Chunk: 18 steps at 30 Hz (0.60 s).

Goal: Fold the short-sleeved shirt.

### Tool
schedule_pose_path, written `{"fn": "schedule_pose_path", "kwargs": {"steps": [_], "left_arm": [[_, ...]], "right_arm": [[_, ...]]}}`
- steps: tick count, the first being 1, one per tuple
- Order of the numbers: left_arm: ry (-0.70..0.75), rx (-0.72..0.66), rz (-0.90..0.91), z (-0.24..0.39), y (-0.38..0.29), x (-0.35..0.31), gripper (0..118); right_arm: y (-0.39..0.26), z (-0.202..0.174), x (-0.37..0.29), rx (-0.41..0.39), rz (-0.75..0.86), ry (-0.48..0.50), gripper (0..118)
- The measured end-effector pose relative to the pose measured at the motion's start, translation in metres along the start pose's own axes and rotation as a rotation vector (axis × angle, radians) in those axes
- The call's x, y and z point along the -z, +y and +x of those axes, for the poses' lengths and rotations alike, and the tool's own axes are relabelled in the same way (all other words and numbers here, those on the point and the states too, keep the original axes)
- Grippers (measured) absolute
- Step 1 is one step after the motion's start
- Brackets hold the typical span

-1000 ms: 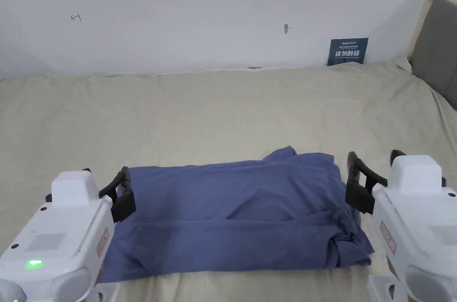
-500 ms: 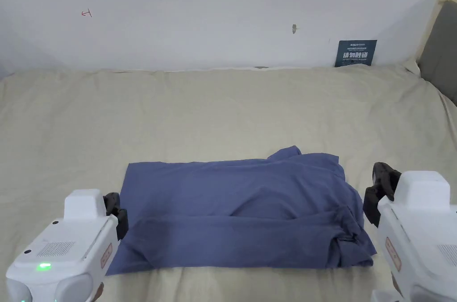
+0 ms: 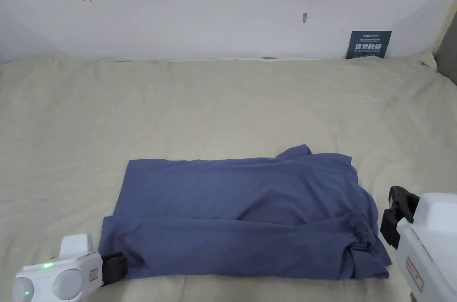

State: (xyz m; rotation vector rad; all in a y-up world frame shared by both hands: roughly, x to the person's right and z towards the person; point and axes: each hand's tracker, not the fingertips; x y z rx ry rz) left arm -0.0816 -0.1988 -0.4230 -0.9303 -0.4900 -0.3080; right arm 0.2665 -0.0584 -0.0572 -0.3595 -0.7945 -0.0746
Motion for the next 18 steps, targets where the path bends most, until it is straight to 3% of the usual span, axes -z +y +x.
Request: {"fn": "schedule_pose_path", "kwargs": {"steps": [3, 5, 7, 10, 11, 12, 13, 16, 18], "left_arm": [[-0.026, -0.015, -0.020, 0.001, -0.005, 0.020, 52], [-0.067, -0.035, -0.003, 0.005, -0.011, 0.022, 43], [-0.049, 0.007, 0.034, 0.009, -0.013, 0.013, 11], [-0.067, 0.045, 0.040, 0.016, -0.012, 0.009, 10], [-0.062, 0.057, 0.046, 0.017, -0.011, 0.007, 9], [-0.066, 0.059, 0.063, 0.016, -0.010, 0.002, 9], [-0.068, 0.053, 0.091, 0.015, -0.008, -0.004, 9], [-0.092, 0.033, 0.128, 0.012, 0.000, -0.021, 9], [-0.107, 0.032, 0.139, 0.011, 0.005, -0.029, 9]], "right_arm": [[-0.010, 0.005, 0.008, -0.005, -0.043, -0.004, 3], [-0.018, 0.008, 0.012, -0.010, -0.075, -0.012, 3], [-0.027, 0.014, 0.016, -0.001, -0.119, -0.018, 3], [-0.047, 0.025, 0.033, 0.033, -0.229, -0.034, 6], [-0.055, 0.028, 0.040, 0.051, -0.267, -0.032, 16], [-0.065, 0.032, 0.051, 0.058, -0.327, -0.028, 33], [-0.075, 0.036, 0.064, 0.069, -0.401, -0.017, 58], [-0.104, 0.036, 0.096, 0.107, -0.553, -0.032, 101], [-0.119, 0.036, 0.113, 0.135, -0.595, -0.030, 100]]}}
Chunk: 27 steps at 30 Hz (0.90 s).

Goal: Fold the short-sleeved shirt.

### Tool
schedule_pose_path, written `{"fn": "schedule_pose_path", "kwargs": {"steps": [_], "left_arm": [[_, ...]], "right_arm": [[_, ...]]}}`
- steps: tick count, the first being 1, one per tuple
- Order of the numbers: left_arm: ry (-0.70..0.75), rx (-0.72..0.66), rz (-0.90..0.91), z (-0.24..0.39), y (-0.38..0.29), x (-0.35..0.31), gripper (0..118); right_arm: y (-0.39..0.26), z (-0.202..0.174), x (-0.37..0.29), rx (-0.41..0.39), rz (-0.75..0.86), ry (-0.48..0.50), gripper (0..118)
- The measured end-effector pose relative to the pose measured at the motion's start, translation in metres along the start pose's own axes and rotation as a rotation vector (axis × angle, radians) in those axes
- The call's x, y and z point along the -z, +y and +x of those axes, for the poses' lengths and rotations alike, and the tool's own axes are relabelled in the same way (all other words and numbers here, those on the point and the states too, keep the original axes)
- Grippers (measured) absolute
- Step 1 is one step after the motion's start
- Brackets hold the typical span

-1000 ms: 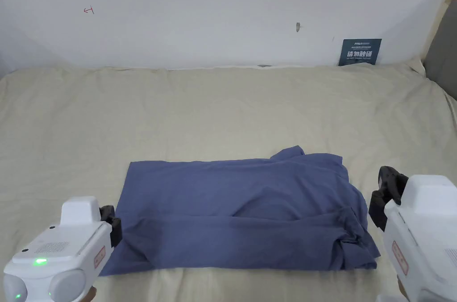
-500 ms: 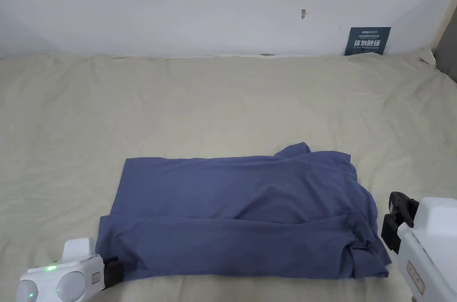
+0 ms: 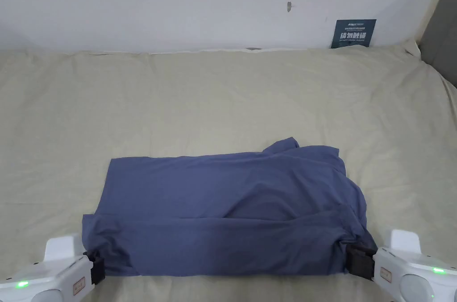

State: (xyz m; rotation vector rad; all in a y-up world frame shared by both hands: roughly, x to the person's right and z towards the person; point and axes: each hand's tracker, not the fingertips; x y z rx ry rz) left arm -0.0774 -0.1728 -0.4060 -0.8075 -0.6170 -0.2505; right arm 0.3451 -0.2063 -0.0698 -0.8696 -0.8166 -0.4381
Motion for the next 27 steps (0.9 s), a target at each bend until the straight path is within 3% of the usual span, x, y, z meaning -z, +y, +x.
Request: {"fn": "schedule_pose_path", "kwargs": {"steps": [2, 3, 4, 6, 7, 8, 18, 23, 27], "left_arm": [[-0.003, 0.004, 0.010, 0.000, 0.002, -0.004, 9], [-0.003, 0.007, 0.011, 0.000, 0.003, -0.004, 9], [-0.001, 0.010, 0.009, 0.001, 0.003, -0.004, 9], [0.000, 0.013, 0.003, 0.000, 0.003, -0.004, 9], [0.001, 0.011, 0.000, -0.001, 0.002, -0.004, 9], [0.000, 0.005, -0.001, -0.003, 0.001, -0.004, 9], [0.012, -0.056, -0.005, -0.022, -0.021, -0.025, 9], [0.017, -0.067, -0.067, -0.033, -0.055, -0.040, 9], [0.051, -0.071, -0.119, -0.040, -0.079, -0.040, 9]], "right_arm": [[-0.001, -0.001, 0.017, 0.034, -0.037, 0.029, 93], [-0.002, -0.001, 0.023, 0.053, -0.045, 0.046, 82], [-0.002, -0.001, 0.027, 0.063, -0.049, 0.064, 64], [-0.004, 0.000, 0.034, 0.071, -0.054, 0.059, 47], [-0.004, 0.000, 0.030, 0.055, -0.034, 0.051, 22], [-0.004, 0.000, 0.024, 0.032, -0.005, 0.050, 8], [-0.032, 0.014, -0.058, 0.049, 0.081, 0.039, 8], [-0.069, 0.026, -0.074, 0.031, 0.051, -0.002, 8], [-0.095, 0.037, -0.067, 0.077, -0.029, 0.010, 8]]}}
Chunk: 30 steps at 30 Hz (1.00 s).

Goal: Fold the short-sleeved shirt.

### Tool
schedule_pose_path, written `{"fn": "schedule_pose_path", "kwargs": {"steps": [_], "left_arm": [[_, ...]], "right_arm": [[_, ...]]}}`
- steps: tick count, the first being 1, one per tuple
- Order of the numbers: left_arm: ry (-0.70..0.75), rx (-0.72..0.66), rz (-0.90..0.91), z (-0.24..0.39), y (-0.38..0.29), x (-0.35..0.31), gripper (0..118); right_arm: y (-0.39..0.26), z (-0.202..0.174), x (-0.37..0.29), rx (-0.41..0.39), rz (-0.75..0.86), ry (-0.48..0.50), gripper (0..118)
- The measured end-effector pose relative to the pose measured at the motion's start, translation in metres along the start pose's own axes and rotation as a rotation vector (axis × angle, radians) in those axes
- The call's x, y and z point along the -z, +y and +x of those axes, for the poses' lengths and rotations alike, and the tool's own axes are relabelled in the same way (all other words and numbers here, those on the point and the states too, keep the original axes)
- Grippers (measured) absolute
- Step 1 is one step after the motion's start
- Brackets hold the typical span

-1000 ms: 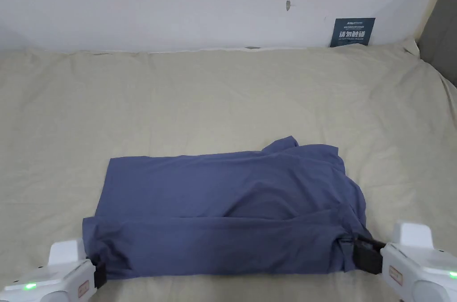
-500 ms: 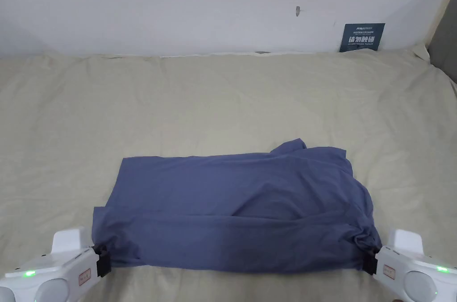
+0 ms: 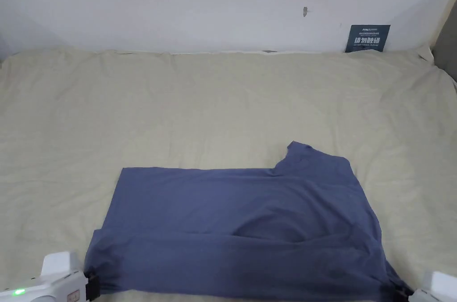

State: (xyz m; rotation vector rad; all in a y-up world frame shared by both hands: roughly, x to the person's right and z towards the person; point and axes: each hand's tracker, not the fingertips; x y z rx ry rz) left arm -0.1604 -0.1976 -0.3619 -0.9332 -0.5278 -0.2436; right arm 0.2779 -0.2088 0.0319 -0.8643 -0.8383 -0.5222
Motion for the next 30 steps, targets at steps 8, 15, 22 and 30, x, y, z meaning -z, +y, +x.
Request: {"fn": "schedule_pose_path", "kwargs": {"steps": [8, 15, 22, 30], "left_arm": [[0.026, -0.021, -0.066, 0.001, -0.007, 0.021, 12], [-0.035, -0.069, 0.028, 0.016, 0.018, -0.019, 117], [-0.123, 0.027, 0.440, 0.067, 0.067, -0.107, 111], [-0.106, 0.116, 0.767, 0.116, 0.085, -0.146, 70]], "right_arm": [[-0.007, -0.001, 0.010, 0.051, -0.023, -0.010, 10], [0.032, -0.007, -0.031, 0.027, 0.154, 0.052, 111], [0.083, -0.061, -0.121, -0.086, 0.548, 0.132, 111], [0.089, -0.110, -0.172, -0.188, 0.832, 0.027, 99]]}}
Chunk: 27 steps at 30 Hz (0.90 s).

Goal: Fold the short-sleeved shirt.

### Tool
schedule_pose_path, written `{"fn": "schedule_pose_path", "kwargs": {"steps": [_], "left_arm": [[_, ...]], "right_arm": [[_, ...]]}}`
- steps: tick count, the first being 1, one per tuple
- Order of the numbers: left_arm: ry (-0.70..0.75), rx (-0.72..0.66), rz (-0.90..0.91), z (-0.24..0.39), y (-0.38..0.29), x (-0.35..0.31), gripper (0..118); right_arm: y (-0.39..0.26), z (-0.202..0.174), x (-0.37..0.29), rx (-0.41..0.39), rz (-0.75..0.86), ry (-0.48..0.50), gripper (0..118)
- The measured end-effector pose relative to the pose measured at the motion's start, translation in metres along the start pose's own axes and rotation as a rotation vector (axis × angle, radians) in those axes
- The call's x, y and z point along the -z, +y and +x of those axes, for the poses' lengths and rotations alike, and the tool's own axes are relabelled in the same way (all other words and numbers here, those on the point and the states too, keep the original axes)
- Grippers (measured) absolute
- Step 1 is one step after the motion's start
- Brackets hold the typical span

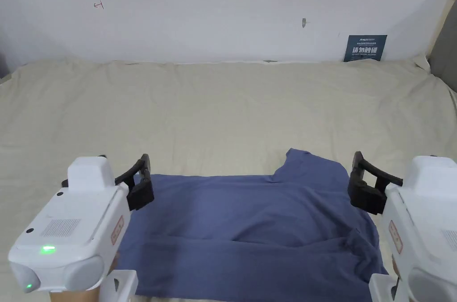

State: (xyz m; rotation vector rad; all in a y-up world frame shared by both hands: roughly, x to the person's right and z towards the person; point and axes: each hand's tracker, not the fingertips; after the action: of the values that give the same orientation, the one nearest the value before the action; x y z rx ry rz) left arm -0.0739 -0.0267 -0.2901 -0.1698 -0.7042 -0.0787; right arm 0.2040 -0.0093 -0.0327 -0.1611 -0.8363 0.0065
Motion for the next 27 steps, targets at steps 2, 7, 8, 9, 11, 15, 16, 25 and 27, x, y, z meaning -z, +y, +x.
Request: {"fn": "schedule_pose_path", "kwargs": {"steps": [2, 7, 8, 9, 11, 15, 16, 25, 27], "left_arm": [[0.002, -0.001, 0.011, 0.006, 0.000, 0.001, 24], [-0.023, -0.019, 0.003, 0.003, -0.005, 0.013, 0], [-0.018, -0.012, -0.007, 0.002, -0.007, 0.017, 0], [-0.019, -0.002, -0.020, -0.001, -0.009, 0.021, 0], [-0.018, 0.006, -0.044, -0.001, -0.010, 0.031, 0], [-0.024, 0.003, -0.154, -0.016, -0.018, 0.066, 0], [-0.028, -0.001, -0.184, -0.022, -0.020, 0.076, 0], [-0.035, -0.062, -0.400, -0.083, -0.040, 0.199, 0], [-0.014, -0.083, -0.451, -0.097, -0.046, 0.227, 4]], "right_arm": [[0.002, -0.004, 0.000, -0.004, 0.006, -0.008, 59], [0.001, -0.006, 0.011, -0.017, -0.024, 0.015, 1], [-0.001, -0.008, 0.013, -0.013, -0.026, 0.010, 1], [-0.002, -0.006, 0.018, -0.013, -0.026, 0.009, 1], [-0.003, -0.007, 0.024, -0.010, -0.032, 0.010, 1], [-0.007, -0.010, 0.042, -0.002, -0.054, 0.018, 1], [-0.008, -0.011, 0.048, -0.003, -0.062, 0.021, 1], [-0.016, -0.028, 0.108, -0.019, -0.121, 0.032, 1], [-0.019, -0.032, 0.121, -0.023, -0.135, 0.033, 1]]}}
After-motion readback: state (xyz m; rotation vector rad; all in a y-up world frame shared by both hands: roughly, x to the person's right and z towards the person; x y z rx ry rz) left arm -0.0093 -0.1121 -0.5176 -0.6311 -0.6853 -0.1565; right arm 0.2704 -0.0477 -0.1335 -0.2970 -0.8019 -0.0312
